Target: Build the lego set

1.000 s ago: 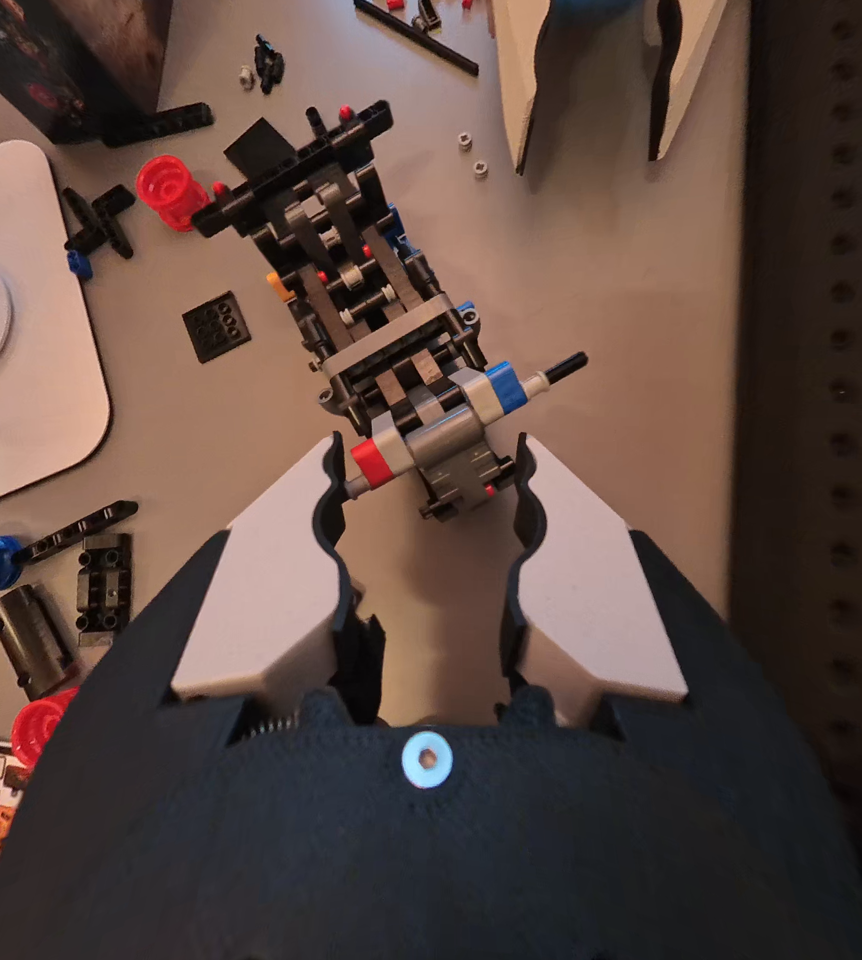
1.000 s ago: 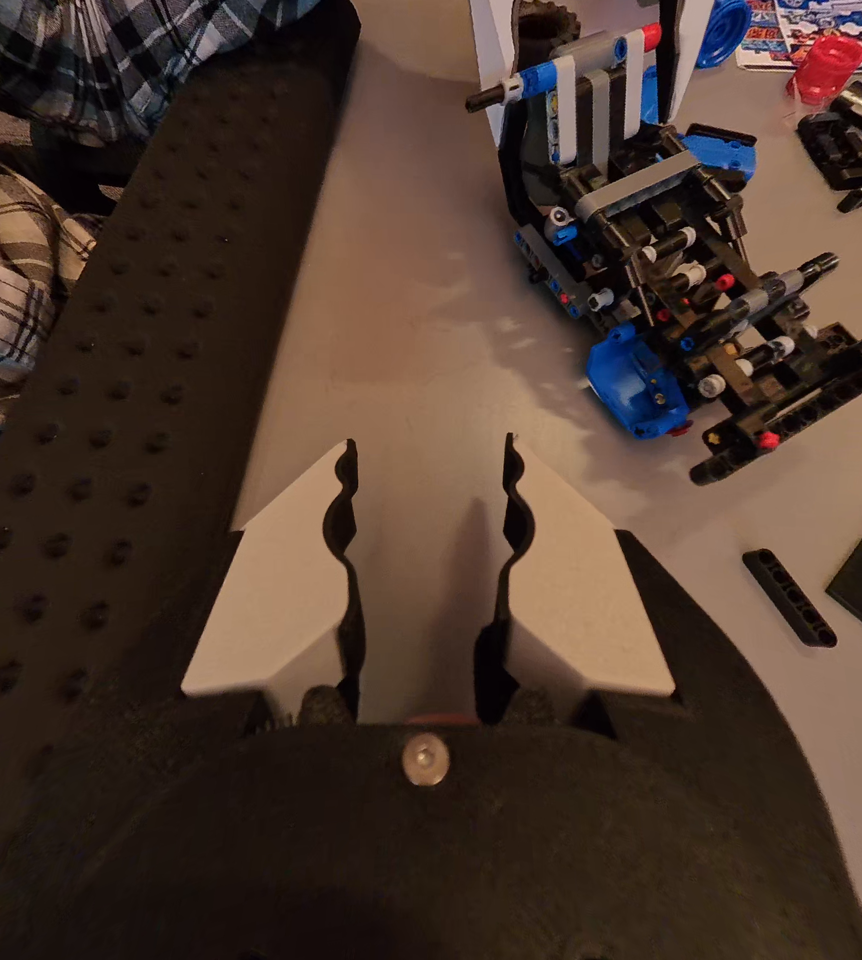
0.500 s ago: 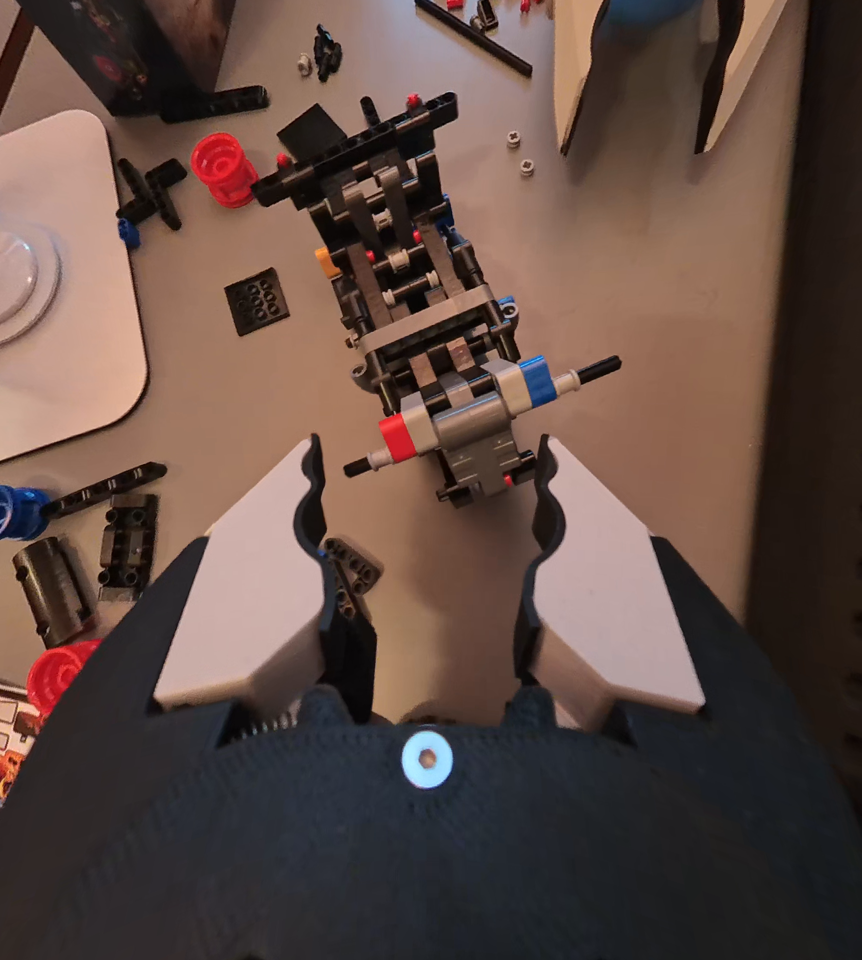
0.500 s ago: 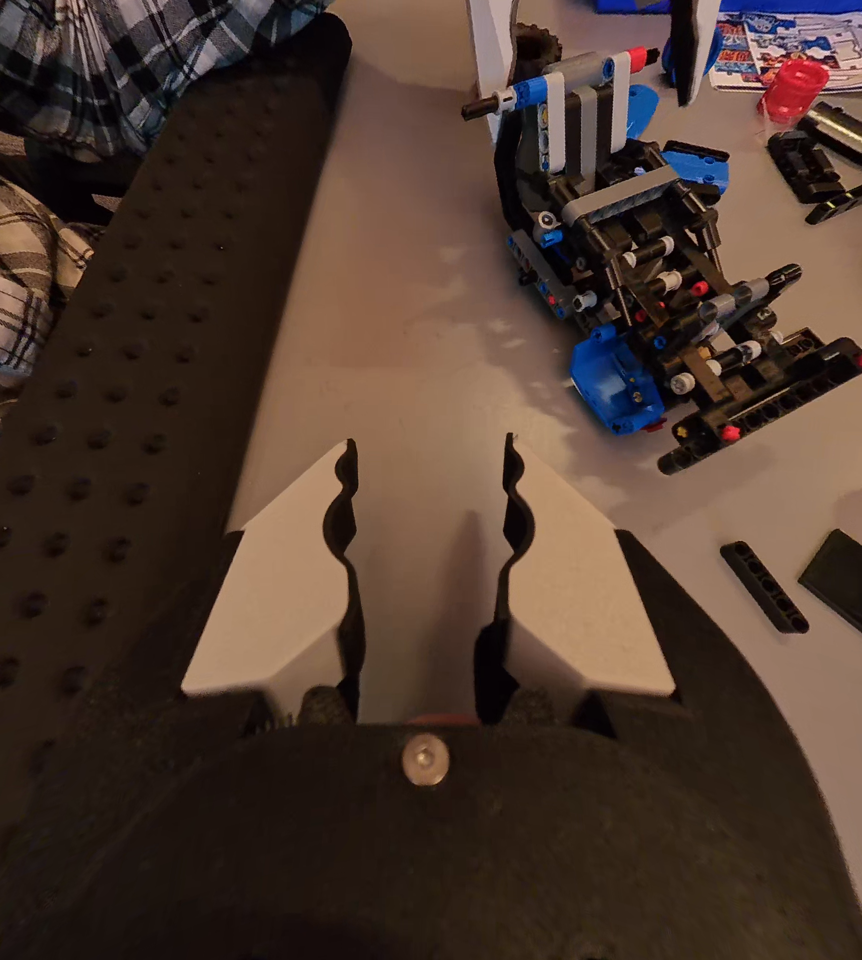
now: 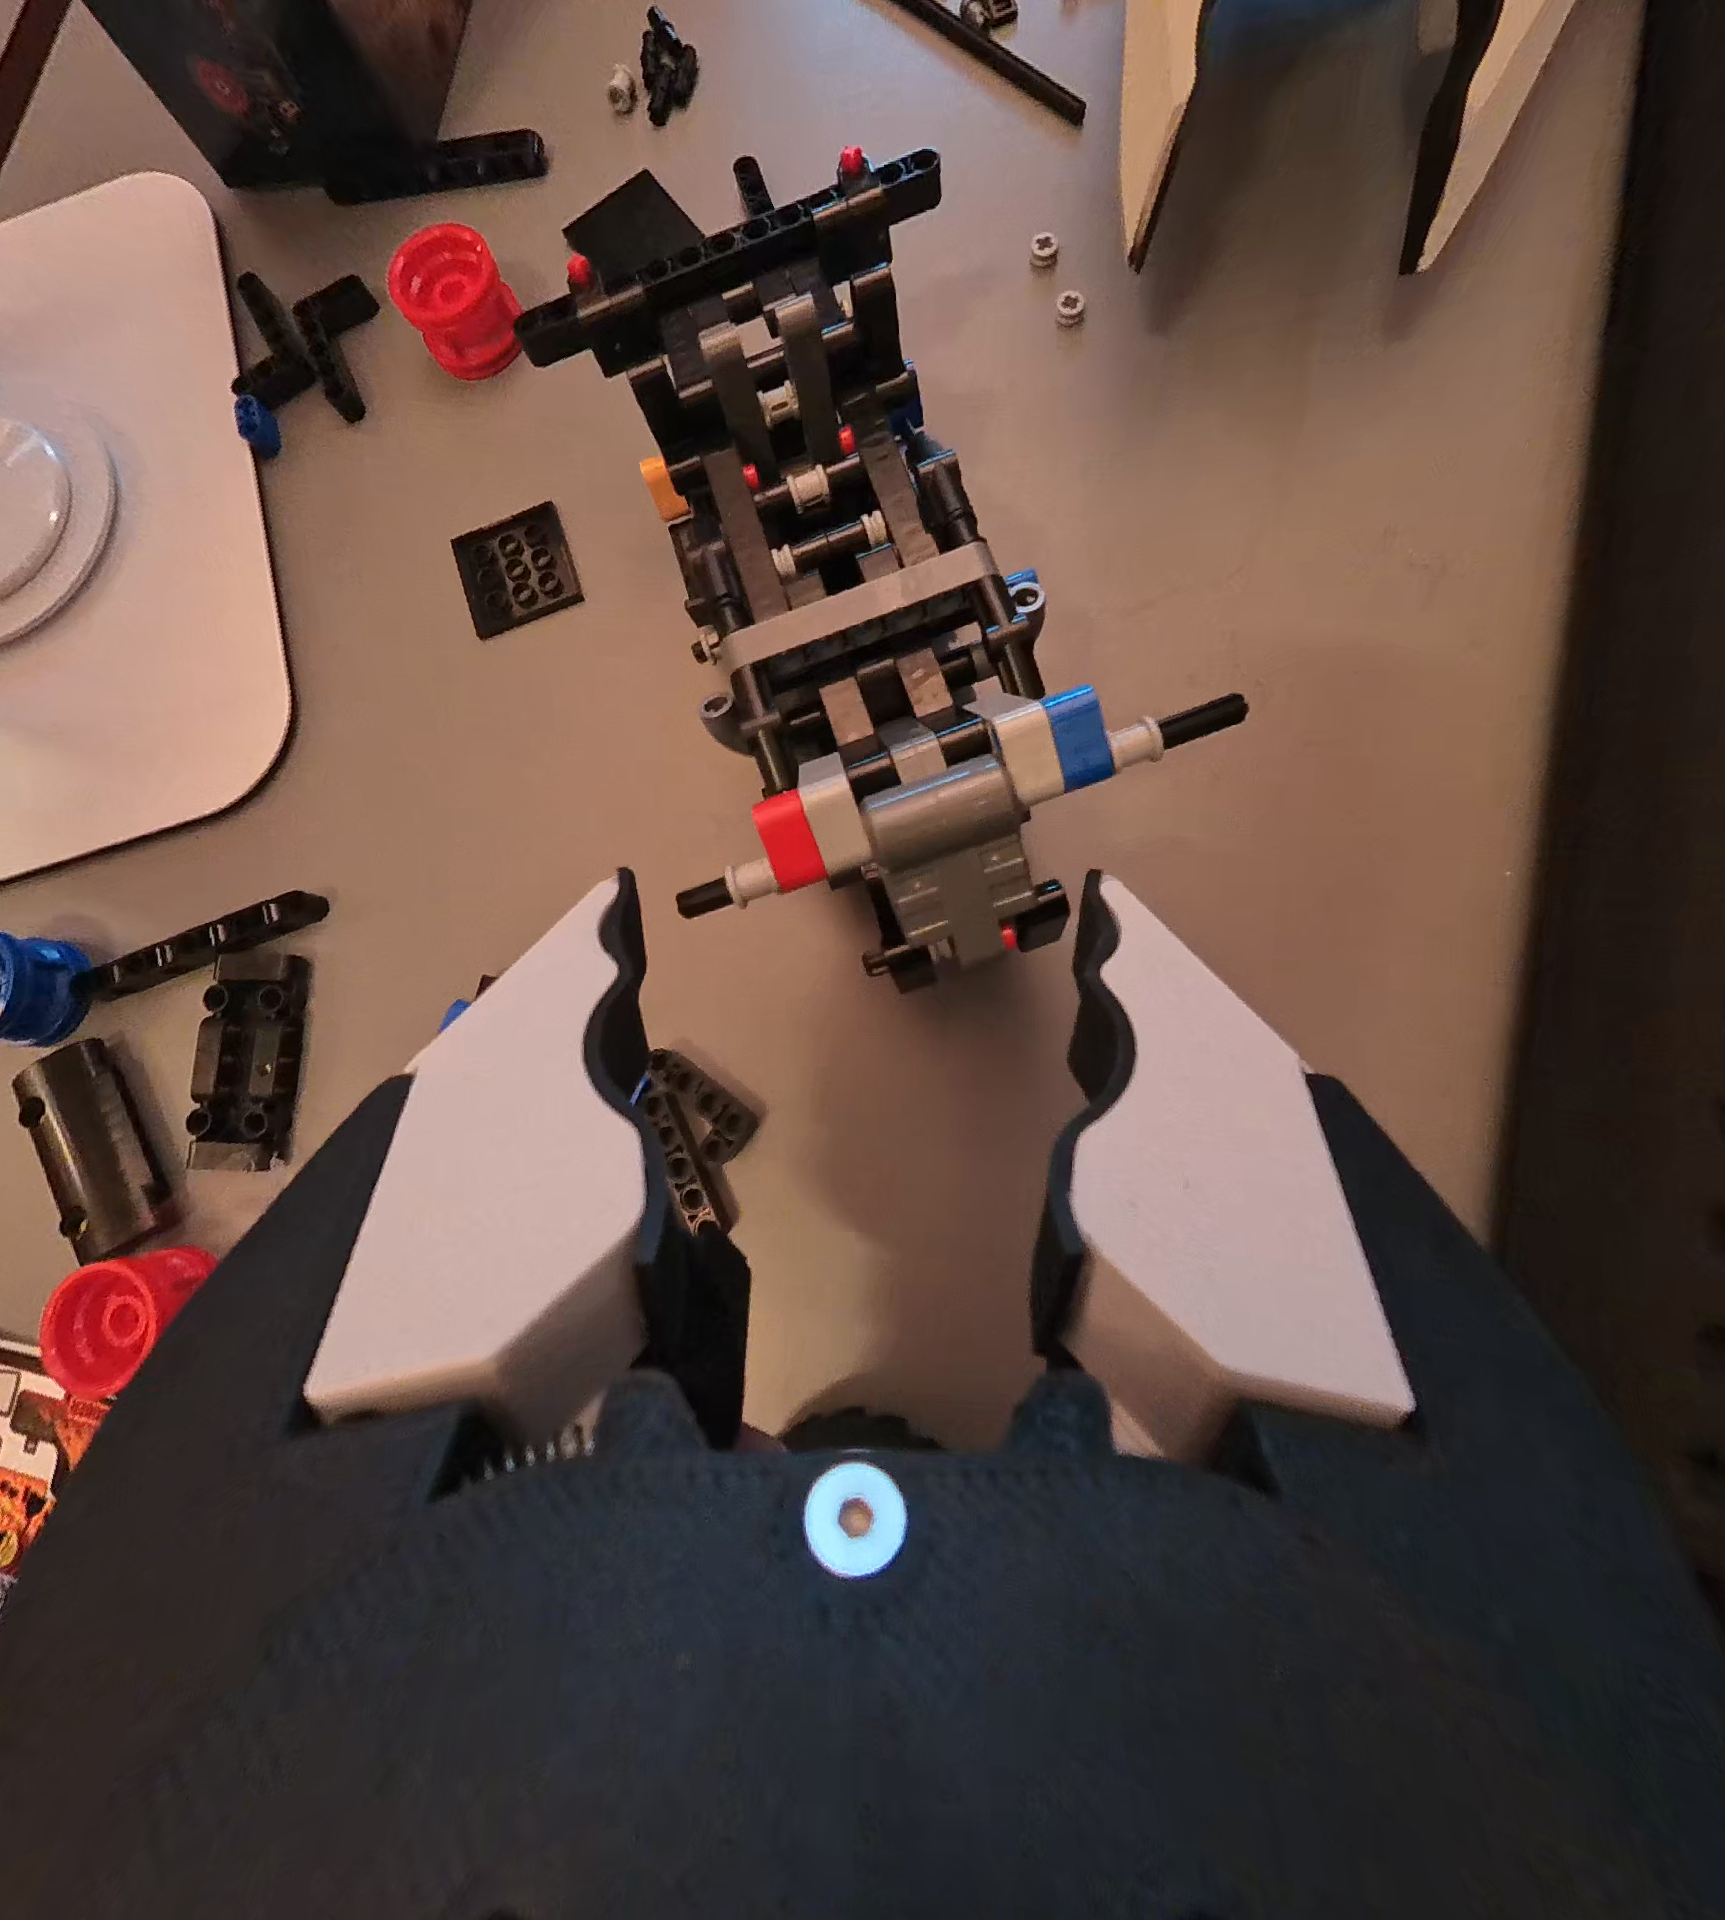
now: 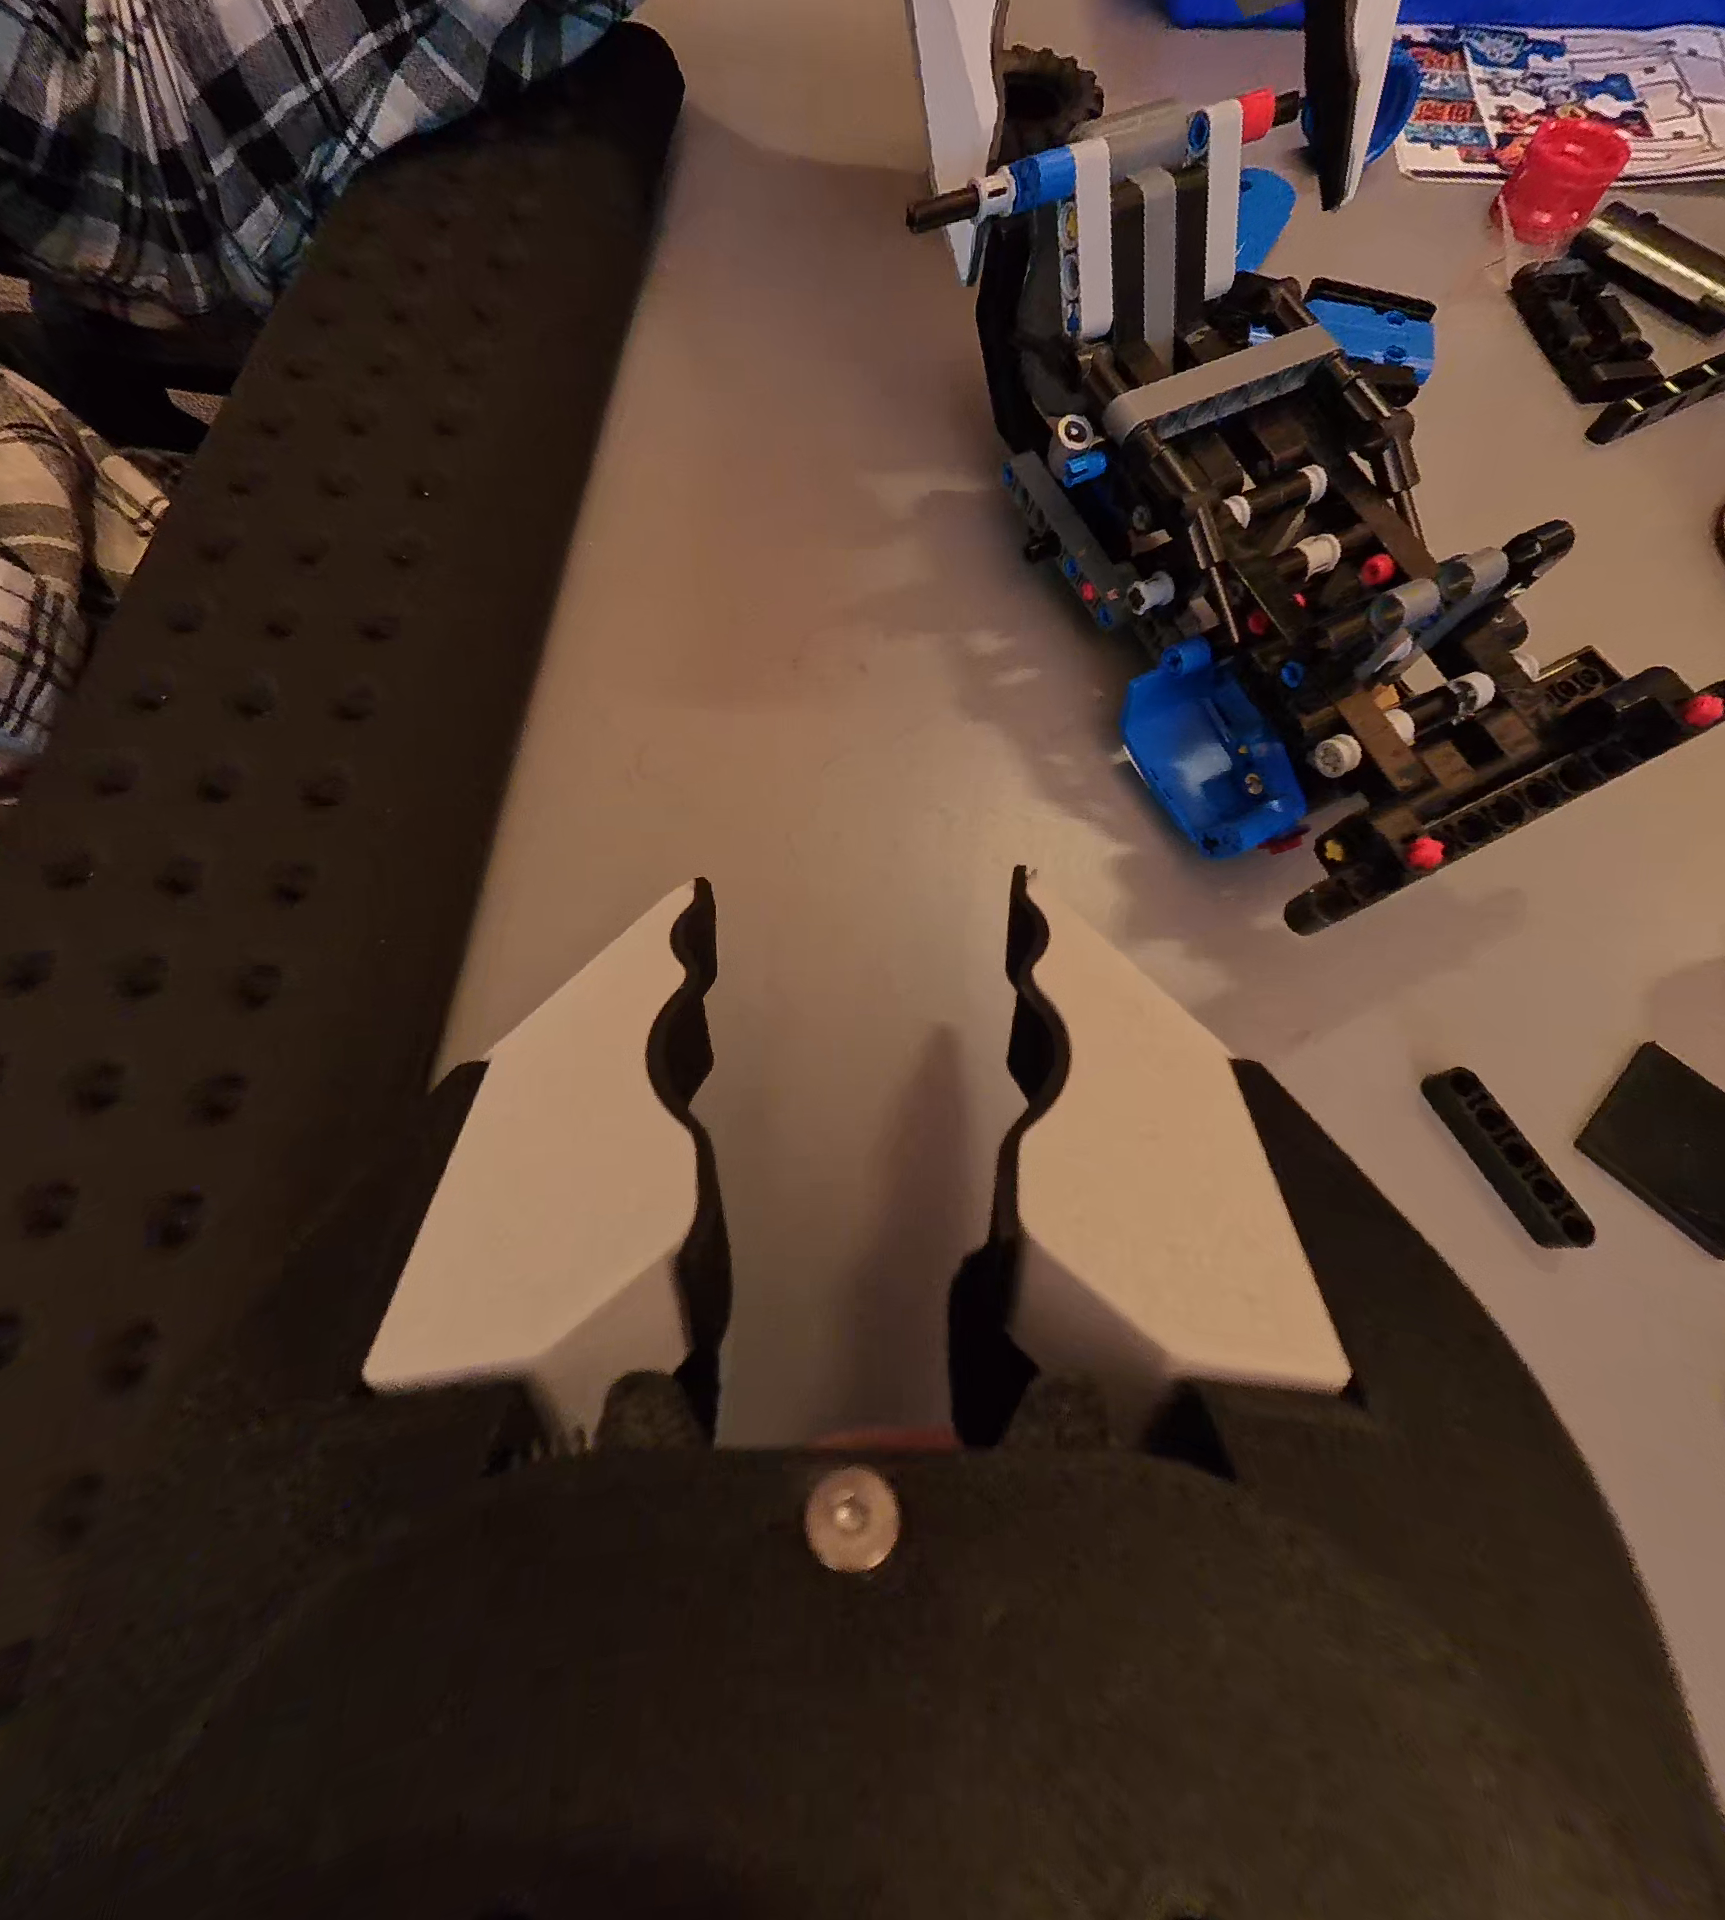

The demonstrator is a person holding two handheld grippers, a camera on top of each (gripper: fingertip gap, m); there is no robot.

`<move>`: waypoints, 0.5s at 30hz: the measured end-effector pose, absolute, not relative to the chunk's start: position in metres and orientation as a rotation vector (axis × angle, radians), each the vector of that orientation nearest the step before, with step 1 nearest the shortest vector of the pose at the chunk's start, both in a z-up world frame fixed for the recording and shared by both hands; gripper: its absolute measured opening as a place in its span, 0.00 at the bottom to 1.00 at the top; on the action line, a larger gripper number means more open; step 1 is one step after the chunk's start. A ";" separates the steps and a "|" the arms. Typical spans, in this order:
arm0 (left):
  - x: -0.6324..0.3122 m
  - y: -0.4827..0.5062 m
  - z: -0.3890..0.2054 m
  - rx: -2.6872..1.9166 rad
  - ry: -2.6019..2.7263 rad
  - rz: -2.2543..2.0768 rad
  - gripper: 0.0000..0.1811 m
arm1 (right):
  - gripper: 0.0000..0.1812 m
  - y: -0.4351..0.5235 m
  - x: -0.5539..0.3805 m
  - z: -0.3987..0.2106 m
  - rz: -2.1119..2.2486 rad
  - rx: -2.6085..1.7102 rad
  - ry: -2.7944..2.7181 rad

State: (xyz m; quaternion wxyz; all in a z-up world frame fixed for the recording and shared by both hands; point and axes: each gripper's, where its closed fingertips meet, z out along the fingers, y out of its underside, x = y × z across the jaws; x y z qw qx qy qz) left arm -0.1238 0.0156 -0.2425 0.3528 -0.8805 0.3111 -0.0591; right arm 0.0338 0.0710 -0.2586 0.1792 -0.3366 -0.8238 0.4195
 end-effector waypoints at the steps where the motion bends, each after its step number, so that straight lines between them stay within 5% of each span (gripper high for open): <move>1: -0.123 0.016 -0.242 -2.277 0.805 -0.155 0.45 | 0.30 0.071 0.034 -0.258 1.186 -0.951 -2.327; 15: -0.117 0.018 -0.252 -2.311 0.826 -0.172 0.44 | 0.30 0.076 0.033 -0.256 1.160 -0.950 -2.314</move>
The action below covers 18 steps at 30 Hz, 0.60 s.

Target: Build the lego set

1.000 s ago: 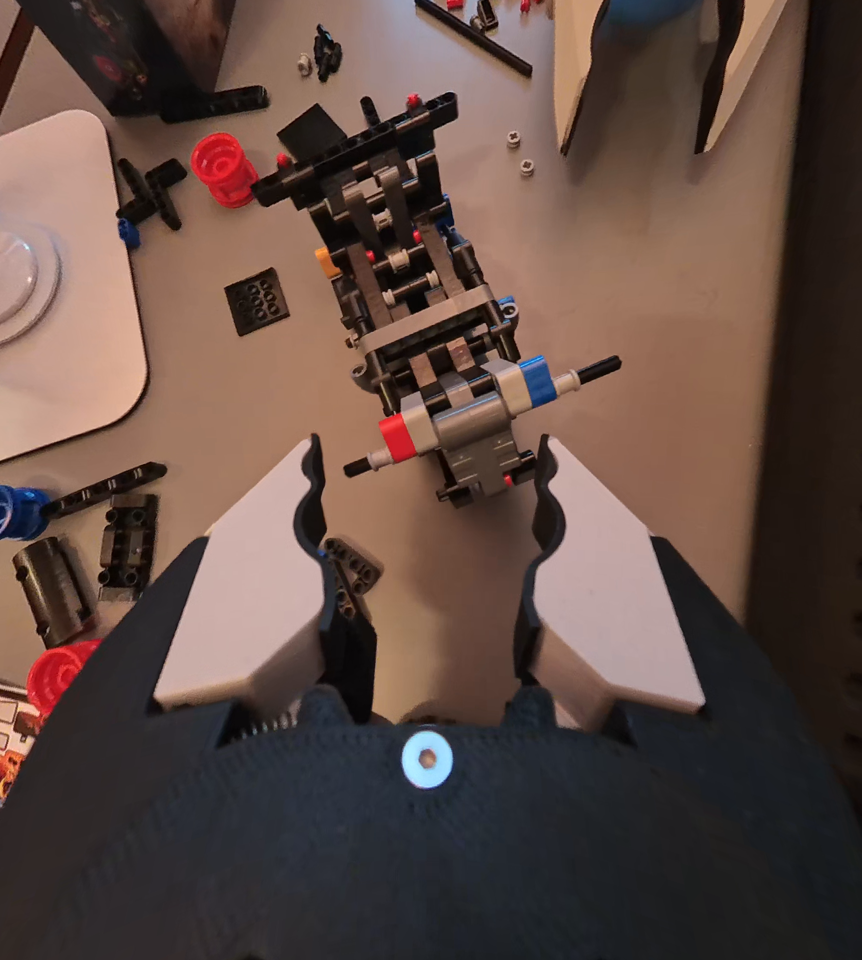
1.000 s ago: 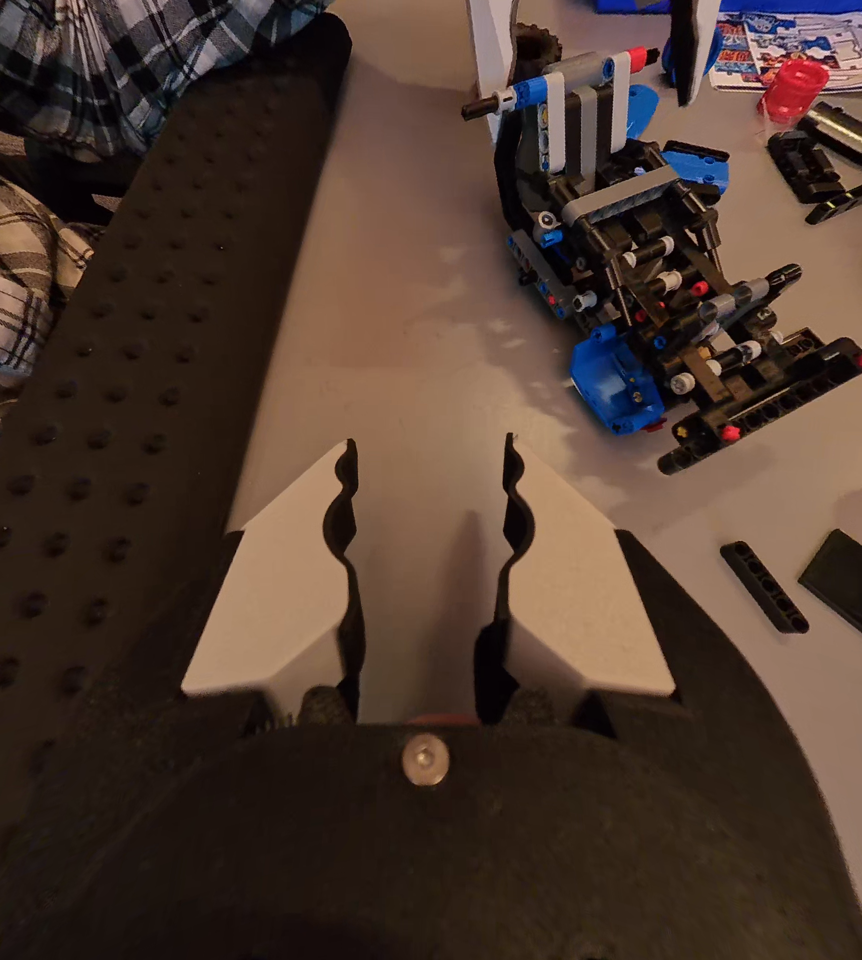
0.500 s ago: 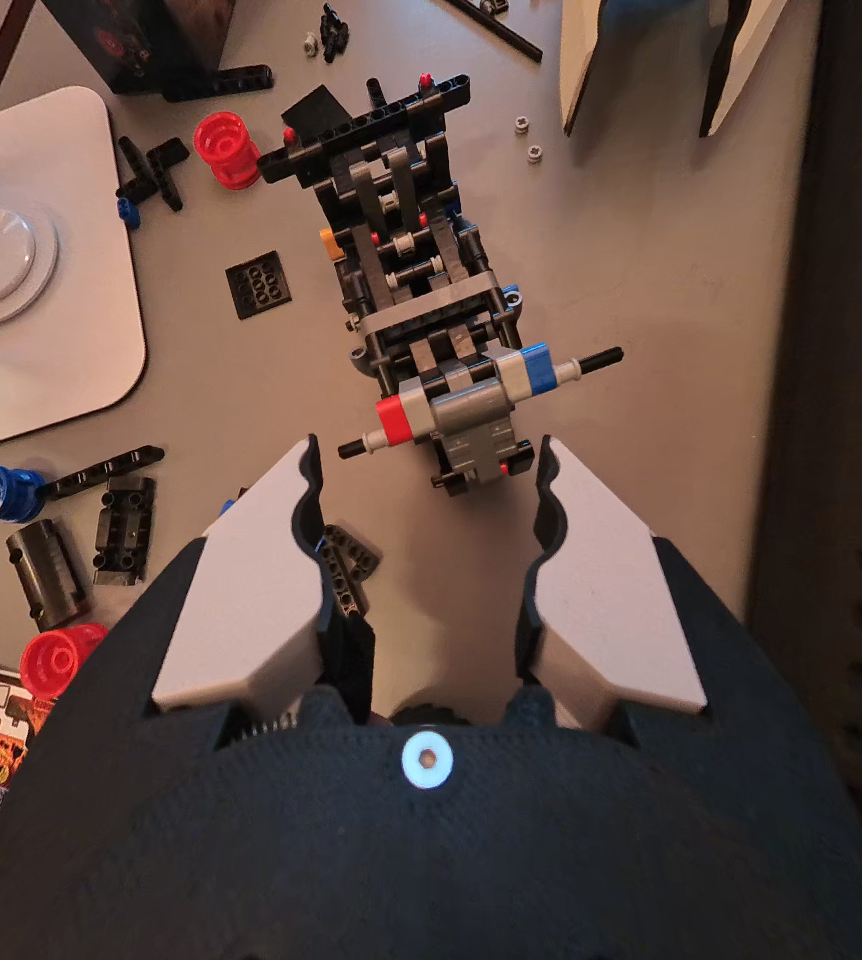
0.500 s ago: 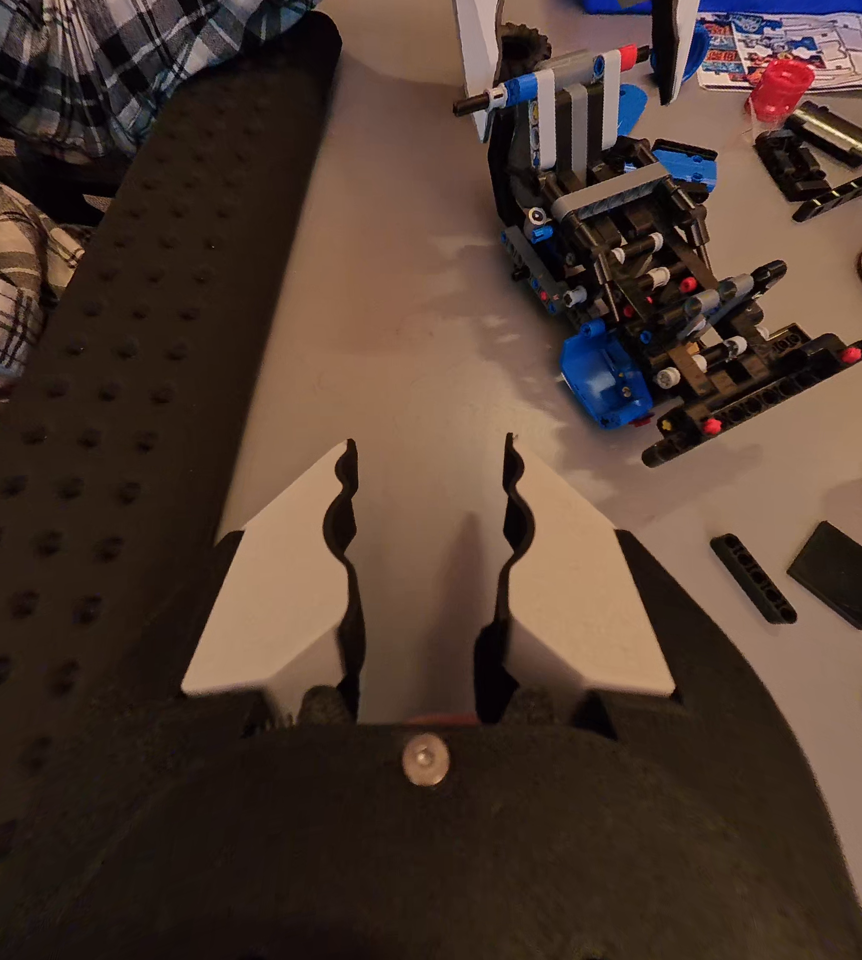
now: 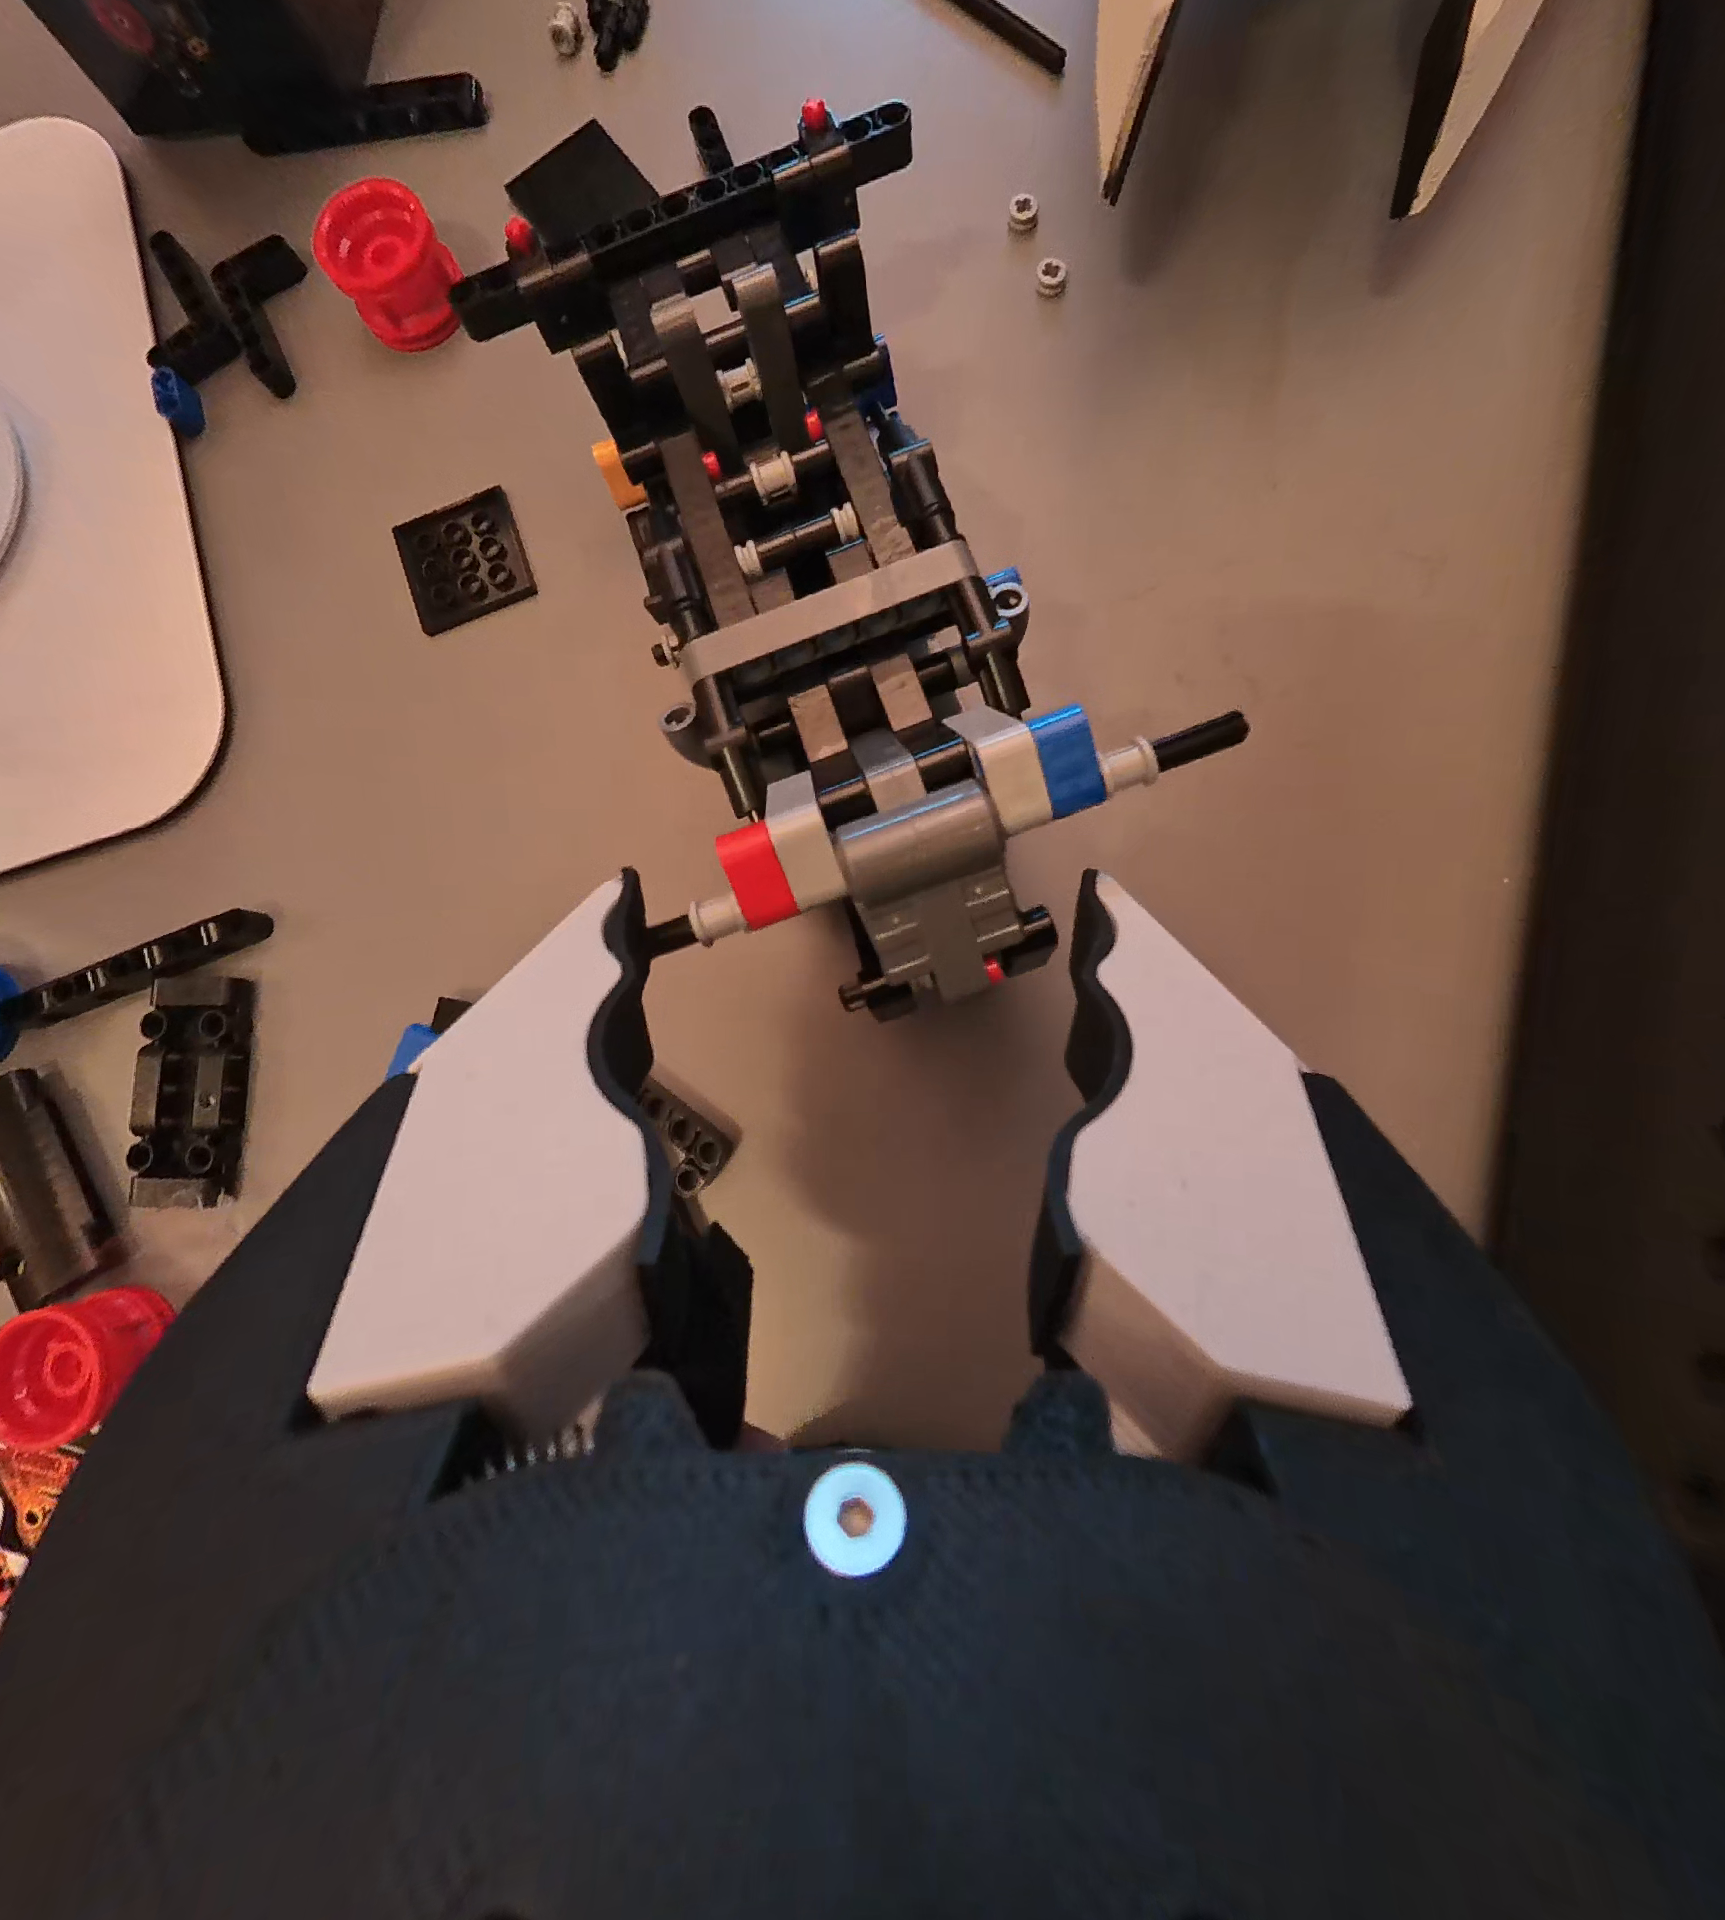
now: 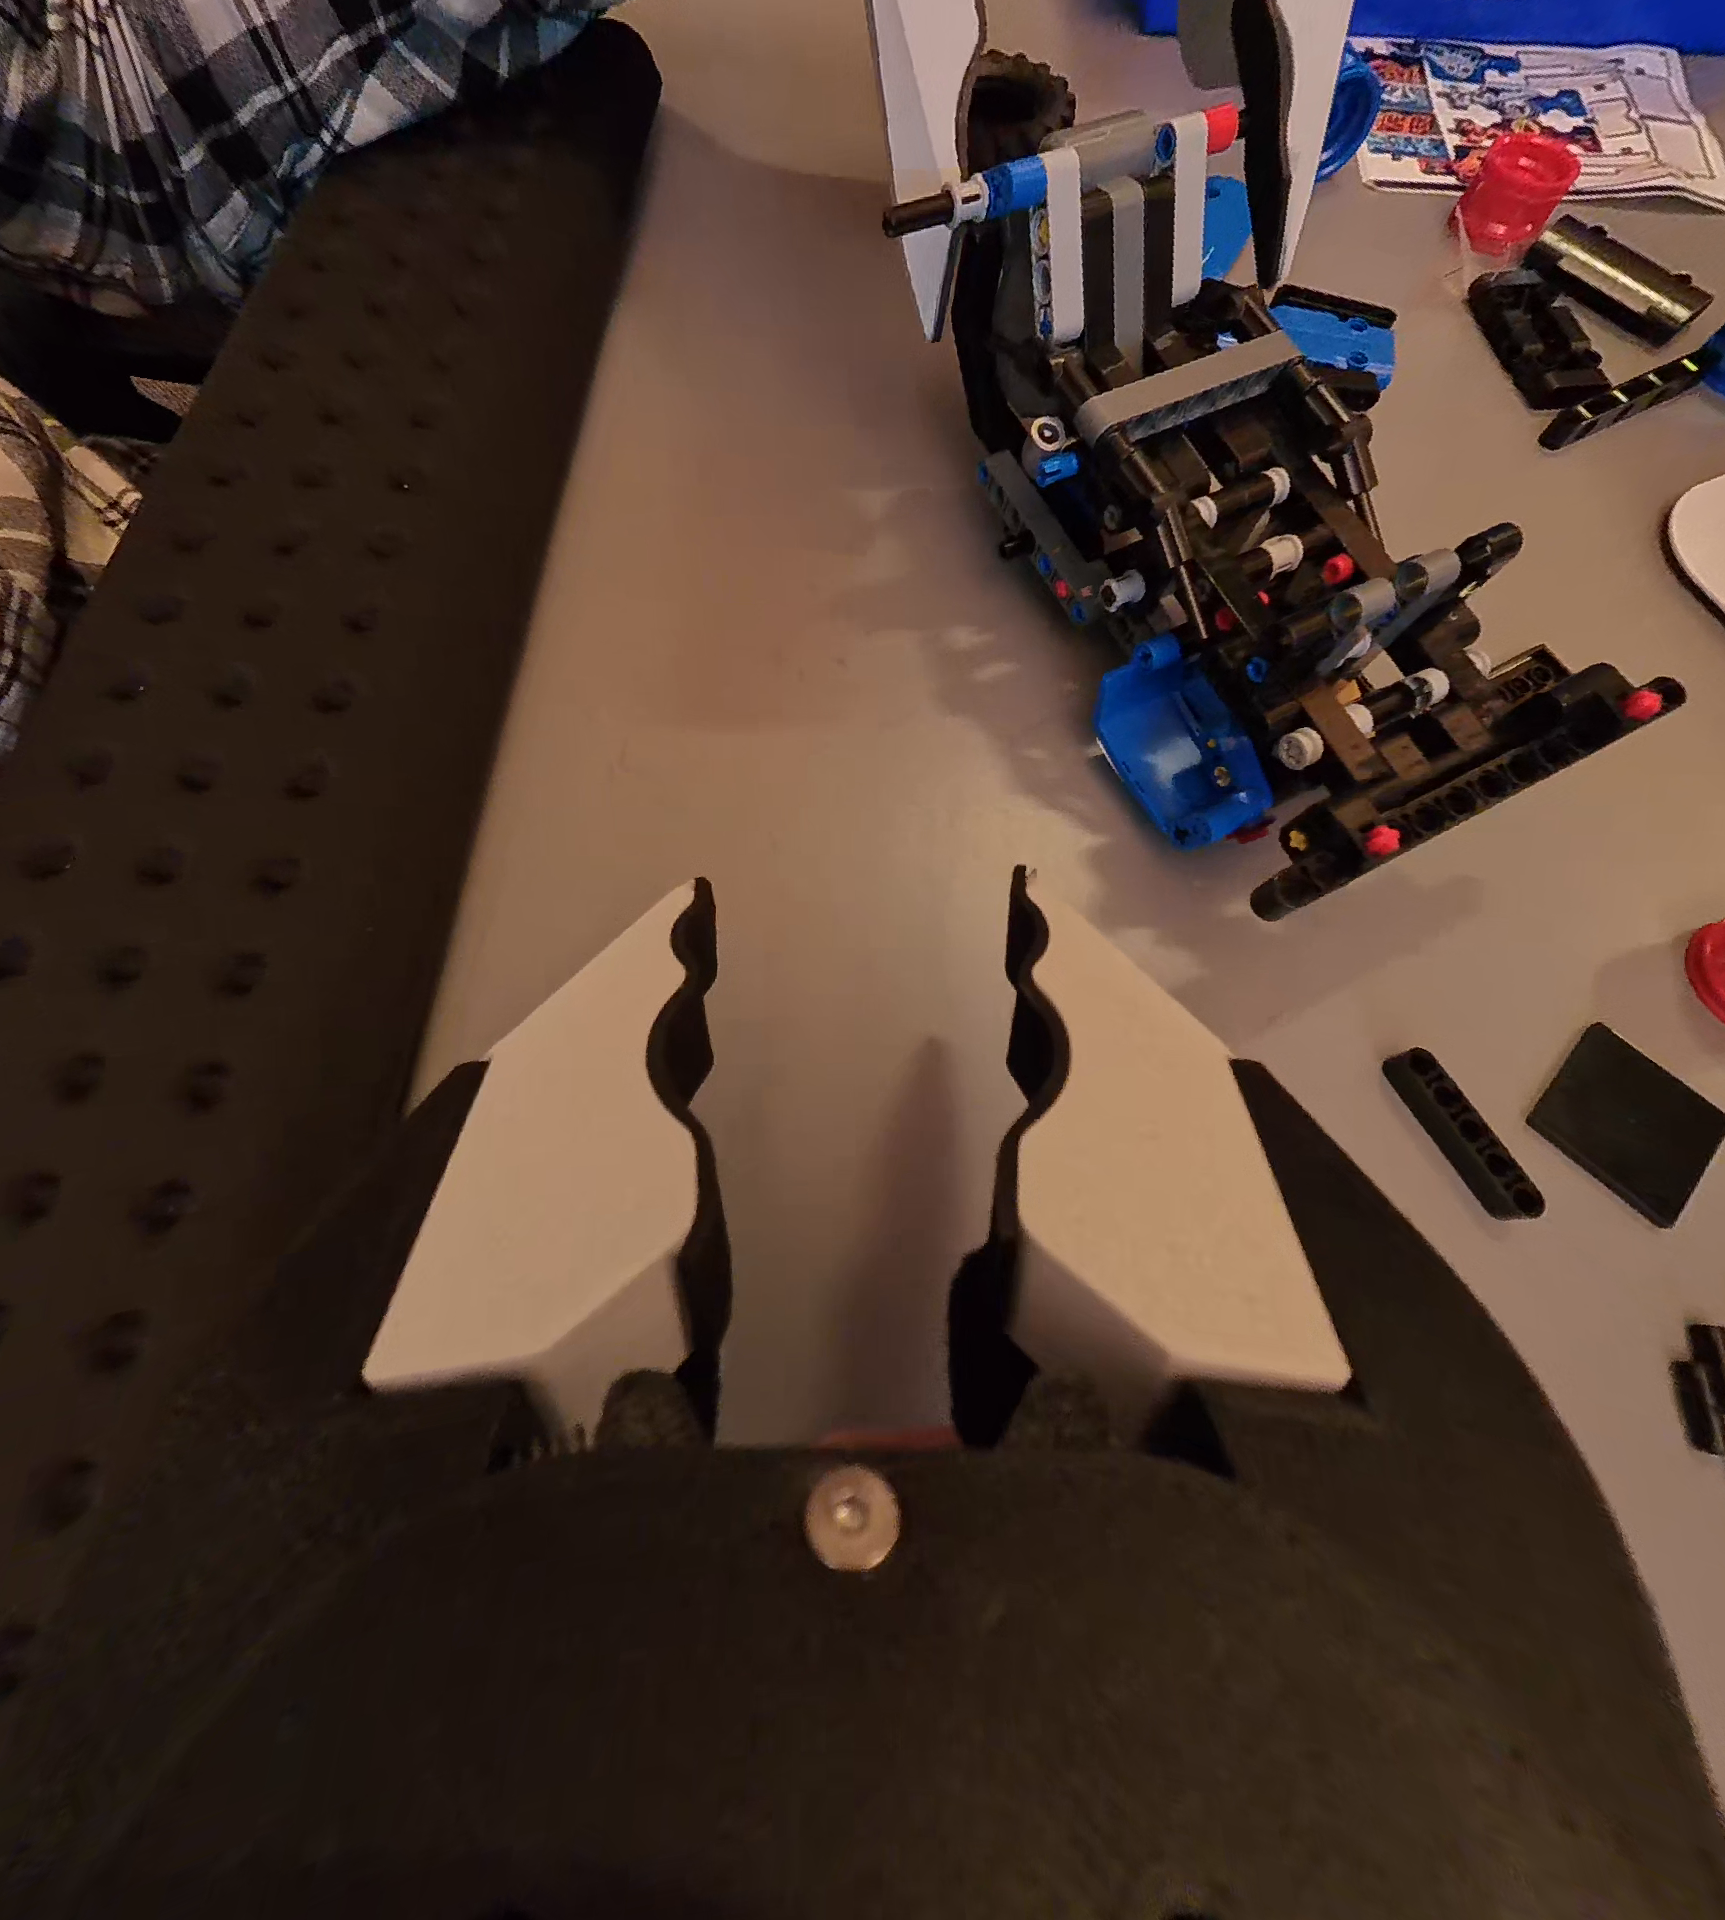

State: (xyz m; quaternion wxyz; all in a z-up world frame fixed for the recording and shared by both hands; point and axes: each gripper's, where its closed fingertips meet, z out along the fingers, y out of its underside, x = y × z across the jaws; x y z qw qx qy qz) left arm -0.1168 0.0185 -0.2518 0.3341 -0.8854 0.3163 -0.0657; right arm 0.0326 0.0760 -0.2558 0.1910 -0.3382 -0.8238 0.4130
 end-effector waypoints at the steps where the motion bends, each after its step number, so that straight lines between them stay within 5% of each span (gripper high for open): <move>1: -0.116 0.019 -0.252 -2.312 0.827 -0.172 0.44 | 0.30 0.076 0.032 -0.256 1.156 -0.950 -2.314; 18: -0.116 0.019 -0.254 -2.313 0.822 -0.179 0.43 | 0.30 0.078 0.031 -0.258 1.134 -0.951 -2.318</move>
